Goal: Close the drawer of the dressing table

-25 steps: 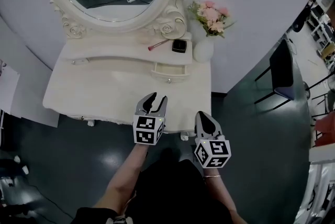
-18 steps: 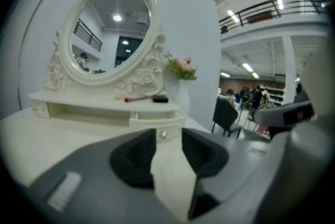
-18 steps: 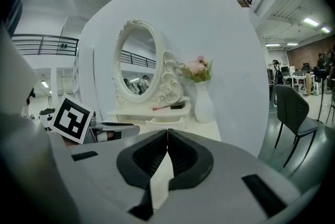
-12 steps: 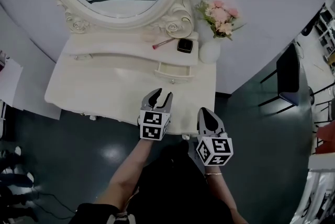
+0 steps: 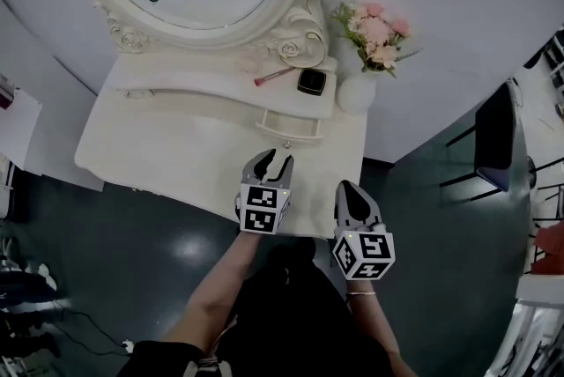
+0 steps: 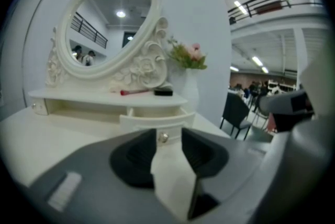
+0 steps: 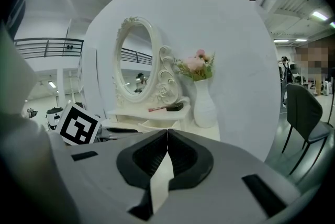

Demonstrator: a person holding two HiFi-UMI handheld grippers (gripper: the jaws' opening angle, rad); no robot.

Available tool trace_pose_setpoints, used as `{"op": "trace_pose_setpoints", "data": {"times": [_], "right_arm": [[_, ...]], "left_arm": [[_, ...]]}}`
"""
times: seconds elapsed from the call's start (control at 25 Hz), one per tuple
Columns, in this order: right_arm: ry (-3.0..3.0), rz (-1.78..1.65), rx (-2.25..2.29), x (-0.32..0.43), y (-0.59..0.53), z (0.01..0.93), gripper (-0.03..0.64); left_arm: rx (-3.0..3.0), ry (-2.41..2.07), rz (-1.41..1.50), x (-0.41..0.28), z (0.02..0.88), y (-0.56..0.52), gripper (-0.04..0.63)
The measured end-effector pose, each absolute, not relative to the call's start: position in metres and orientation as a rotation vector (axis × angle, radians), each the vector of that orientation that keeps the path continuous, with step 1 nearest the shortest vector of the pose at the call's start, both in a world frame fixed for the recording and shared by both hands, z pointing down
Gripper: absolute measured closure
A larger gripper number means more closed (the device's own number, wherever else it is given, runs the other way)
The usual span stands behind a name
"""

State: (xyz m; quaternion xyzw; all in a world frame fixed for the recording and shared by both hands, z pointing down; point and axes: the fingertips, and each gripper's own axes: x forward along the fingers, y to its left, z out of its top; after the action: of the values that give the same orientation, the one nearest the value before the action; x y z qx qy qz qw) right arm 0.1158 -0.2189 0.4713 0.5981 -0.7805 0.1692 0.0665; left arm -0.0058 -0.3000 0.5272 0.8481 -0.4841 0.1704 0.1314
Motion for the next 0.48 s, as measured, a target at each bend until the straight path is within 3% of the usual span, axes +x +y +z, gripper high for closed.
{"op": "trace_pose_setpoints", "data": {"times": [0.48], "right_arm": [[-2.370,0.563,1.762,0.138,-0.245,0.482,0.612]], "left_arm": [[2.398,-1.432,0.591,0.009,0.548,-0.325,0.445]]}}
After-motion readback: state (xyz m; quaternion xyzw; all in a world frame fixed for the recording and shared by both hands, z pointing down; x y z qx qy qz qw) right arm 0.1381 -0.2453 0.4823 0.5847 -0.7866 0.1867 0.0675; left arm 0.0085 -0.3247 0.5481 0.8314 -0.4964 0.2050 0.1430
